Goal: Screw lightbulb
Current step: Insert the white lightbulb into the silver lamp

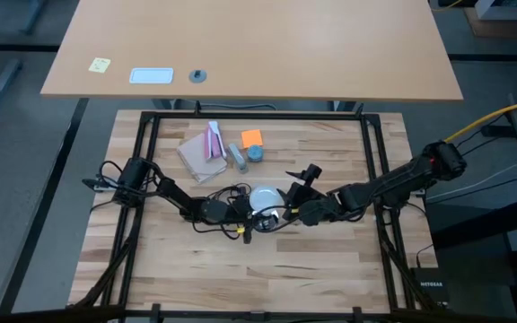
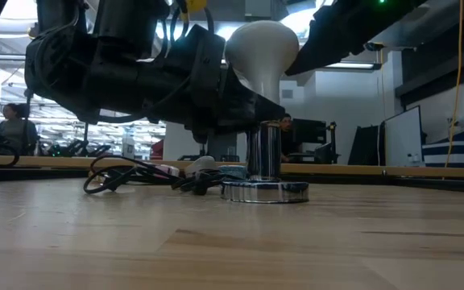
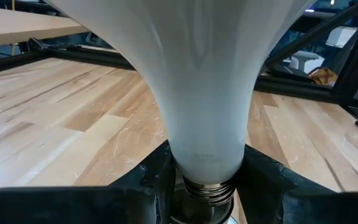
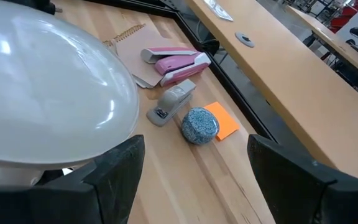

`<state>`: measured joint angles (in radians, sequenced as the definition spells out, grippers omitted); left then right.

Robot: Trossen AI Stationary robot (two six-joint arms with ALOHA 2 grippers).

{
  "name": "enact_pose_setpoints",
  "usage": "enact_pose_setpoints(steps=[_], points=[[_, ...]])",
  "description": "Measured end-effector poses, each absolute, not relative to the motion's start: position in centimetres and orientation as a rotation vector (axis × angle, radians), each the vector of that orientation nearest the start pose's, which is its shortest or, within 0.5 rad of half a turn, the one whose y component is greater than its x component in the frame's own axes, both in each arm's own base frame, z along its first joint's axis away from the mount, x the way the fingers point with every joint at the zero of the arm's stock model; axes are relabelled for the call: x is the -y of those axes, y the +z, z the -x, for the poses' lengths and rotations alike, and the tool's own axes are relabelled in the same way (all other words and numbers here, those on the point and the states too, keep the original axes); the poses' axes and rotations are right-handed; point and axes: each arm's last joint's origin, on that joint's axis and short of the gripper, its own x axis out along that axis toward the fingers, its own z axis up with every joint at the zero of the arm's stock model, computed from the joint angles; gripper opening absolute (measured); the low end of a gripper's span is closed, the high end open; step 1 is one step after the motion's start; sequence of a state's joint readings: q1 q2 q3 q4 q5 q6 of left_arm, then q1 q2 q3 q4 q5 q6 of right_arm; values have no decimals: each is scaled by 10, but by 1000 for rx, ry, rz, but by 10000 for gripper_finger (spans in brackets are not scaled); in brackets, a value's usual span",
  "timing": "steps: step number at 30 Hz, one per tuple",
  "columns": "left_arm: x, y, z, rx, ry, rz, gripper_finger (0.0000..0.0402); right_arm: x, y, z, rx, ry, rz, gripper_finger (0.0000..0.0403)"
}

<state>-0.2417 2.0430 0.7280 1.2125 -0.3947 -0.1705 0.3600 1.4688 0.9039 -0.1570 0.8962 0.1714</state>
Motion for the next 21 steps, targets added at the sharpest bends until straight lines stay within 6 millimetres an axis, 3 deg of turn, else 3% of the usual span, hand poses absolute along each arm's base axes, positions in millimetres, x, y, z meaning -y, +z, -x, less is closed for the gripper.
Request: enact_pose_setpoints(steps=[9,21], points=[[73,113,-346,-96,181,102,127,-86,228,-286,-579,-428,246,292],[77,110,-343,-158,178,68,127,-87,228,-286,-585,-422,247,292]])
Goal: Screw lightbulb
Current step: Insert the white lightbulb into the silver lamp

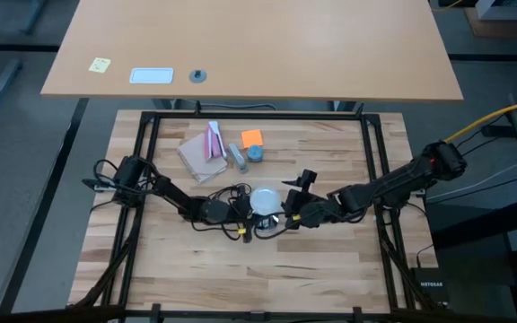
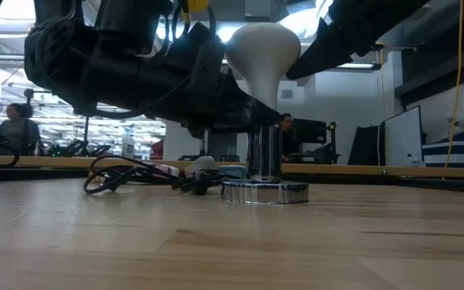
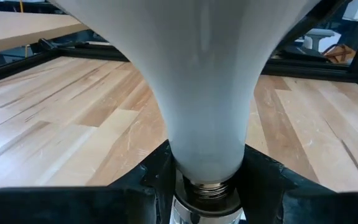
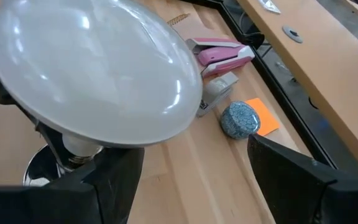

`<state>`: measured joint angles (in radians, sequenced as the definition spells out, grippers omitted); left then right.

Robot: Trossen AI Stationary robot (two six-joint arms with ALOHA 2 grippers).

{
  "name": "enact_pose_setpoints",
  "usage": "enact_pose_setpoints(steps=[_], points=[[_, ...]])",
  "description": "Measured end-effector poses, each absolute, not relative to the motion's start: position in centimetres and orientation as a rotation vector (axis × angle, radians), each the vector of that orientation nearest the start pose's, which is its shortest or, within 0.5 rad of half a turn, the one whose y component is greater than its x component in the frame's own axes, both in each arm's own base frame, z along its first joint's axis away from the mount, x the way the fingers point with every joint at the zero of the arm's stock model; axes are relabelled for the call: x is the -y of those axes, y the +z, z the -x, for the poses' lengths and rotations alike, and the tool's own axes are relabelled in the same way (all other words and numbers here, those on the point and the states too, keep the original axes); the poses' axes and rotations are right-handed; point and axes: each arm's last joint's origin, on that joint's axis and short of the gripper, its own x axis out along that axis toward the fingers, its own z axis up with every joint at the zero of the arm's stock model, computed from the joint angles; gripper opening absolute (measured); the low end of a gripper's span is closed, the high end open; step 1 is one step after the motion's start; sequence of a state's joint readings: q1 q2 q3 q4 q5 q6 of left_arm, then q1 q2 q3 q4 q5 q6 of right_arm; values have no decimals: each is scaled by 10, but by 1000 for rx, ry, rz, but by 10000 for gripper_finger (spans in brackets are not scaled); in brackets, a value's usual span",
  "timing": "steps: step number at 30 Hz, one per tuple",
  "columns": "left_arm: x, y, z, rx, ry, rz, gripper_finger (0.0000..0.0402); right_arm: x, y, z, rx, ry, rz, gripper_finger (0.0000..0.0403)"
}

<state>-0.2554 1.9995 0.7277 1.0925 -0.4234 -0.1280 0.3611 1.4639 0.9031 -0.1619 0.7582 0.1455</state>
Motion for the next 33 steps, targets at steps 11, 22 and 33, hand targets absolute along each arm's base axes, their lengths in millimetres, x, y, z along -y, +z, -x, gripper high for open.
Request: enact_pose_setpoints(steps=[11,22,33], points=[[79,107,-343,-202,174,44,127,-84,230,-285,-571,-483,298,292],[80,107,-342,-205,171,44,127,-76,264,-266,-488,-521,331,292],[80,106,-342,-209,169,44,127,-81,269,-276,-404,-446,254,292]])
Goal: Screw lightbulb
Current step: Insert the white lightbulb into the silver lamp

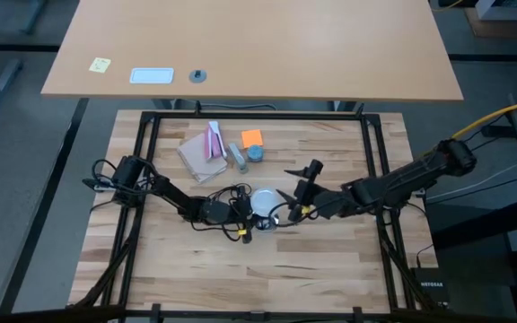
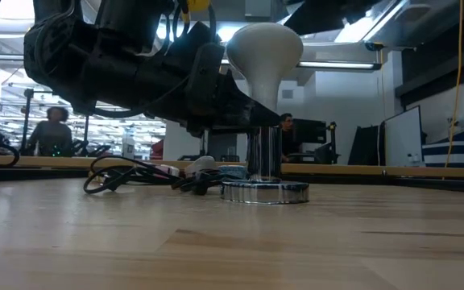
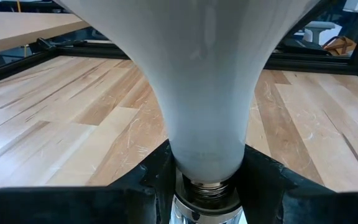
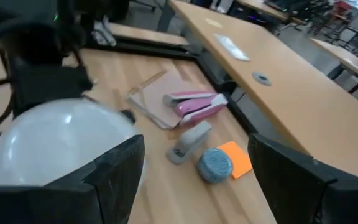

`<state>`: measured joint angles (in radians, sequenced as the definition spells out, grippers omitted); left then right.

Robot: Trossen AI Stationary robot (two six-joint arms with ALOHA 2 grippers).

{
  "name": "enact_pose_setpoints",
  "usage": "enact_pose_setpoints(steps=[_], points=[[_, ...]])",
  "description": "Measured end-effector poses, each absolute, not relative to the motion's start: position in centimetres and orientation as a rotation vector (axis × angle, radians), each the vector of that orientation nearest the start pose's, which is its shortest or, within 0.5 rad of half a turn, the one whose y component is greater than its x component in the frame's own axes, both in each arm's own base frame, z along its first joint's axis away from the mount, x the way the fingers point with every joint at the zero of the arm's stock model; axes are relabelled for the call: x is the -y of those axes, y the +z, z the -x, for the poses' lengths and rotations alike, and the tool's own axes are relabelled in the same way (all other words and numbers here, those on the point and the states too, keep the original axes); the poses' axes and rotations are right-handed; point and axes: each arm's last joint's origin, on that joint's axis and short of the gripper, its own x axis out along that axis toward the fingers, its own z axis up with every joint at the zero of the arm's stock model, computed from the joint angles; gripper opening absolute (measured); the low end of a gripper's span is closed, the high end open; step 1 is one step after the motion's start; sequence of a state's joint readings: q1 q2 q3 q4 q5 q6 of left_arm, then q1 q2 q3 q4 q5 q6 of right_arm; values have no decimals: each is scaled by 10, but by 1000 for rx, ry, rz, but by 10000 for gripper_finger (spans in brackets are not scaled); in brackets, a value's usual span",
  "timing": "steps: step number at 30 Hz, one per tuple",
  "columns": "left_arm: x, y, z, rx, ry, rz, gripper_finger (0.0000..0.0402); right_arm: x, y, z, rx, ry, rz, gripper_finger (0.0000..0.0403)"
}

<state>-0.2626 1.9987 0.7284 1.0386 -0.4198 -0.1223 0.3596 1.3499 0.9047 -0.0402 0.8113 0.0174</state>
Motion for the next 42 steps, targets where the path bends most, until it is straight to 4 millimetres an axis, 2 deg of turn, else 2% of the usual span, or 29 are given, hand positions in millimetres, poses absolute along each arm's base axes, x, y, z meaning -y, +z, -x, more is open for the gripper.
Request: enact_pose_setpoints(steps=[6,17,25,34,42], points=[[80,105,-342,-211,166,25,127,-87,260,-289,-373,-410,222,292],[80,105,-342,-211,166,26,128,-93,248,-302,-357,-354,183,292],[80,105,-342,-212,167,33,165,-97,240,-307,-370,-313,157,292],[80,105,-342,-203,166,63,196,-97,239,-307,-381,-287,164,292],[89,110,-340,-154,140,42,218,-97,238,-307,-383,-286,166,292]])
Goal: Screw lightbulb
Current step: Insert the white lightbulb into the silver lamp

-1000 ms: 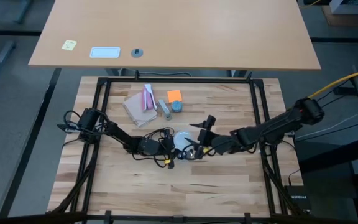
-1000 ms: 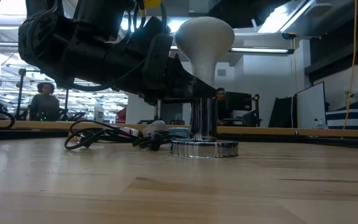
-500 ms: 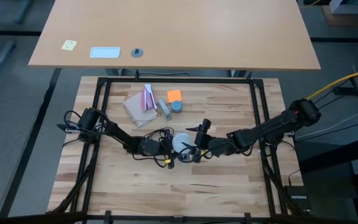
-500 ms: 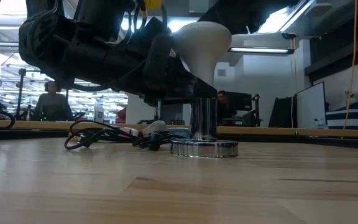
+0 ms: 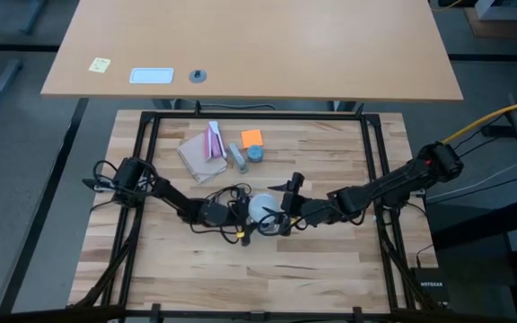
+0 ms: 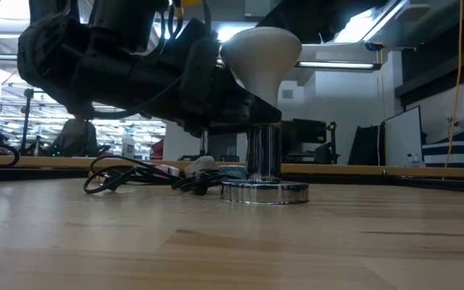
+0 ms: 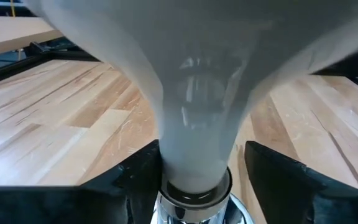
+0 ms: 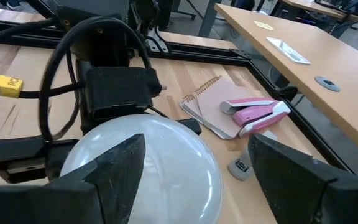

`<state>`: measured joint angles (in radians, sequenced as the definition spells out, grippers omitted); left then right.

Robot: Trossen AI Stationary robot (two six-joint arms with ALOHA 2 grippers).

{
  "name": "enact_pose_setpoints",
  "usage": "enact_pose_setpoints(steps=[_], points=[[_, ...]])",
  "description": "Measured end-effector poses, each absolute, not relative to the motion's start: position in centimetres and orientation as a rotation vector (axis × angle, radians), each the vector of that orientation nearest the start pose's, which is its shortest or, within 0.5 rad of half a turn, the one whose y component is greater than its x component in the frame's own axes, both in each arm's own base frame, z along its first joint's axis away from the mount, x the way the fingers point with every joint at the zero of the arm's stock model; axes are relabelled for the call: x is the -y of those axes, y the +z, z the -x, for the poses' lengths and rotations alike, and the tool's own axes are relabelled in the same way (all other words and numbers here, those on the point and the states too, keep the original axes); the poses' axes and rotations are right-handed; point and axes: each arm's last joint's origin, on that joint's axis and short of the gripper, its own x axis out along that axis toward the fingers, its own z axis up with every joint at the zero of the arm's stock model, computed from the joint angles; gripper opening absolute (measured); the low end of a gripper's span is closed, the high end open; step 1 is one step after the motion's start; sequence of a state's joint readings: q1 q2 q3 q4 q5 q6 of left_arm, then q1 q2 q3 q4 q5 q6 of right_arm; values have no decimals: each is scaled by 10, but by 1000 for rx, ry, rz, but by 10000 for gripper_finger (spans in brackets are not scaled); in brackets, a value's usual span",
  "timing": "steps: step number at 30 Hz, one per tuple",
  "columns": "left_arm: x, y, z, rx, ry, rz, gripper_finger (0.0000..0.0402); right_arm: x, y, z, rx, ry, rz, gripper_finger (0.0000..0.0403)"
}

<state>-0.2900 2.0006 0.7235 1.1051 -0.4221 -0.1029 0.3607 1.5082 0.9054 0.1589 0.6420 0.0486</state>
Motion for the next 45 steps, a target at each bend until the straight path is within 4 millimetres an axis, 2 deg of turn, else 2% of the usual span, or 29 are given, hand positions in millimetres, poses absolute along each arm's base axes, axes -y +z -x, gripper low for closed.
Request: enact_pose_setpoints(steps=[7,27,37,45], points=[[96,110,-338,-156,138,40,217,-97,238,-307,-384,-285,167,292],[99,113,-336,-131,217,63,221,-97,238,-307,-387,-287,170,292],[97,135,-334,-109,259,57,221,-97,238,-307,-387,-287,170,292],[97,138,-333,-113,256,60,221,-97,238,-307,-387,-287,170,292]])
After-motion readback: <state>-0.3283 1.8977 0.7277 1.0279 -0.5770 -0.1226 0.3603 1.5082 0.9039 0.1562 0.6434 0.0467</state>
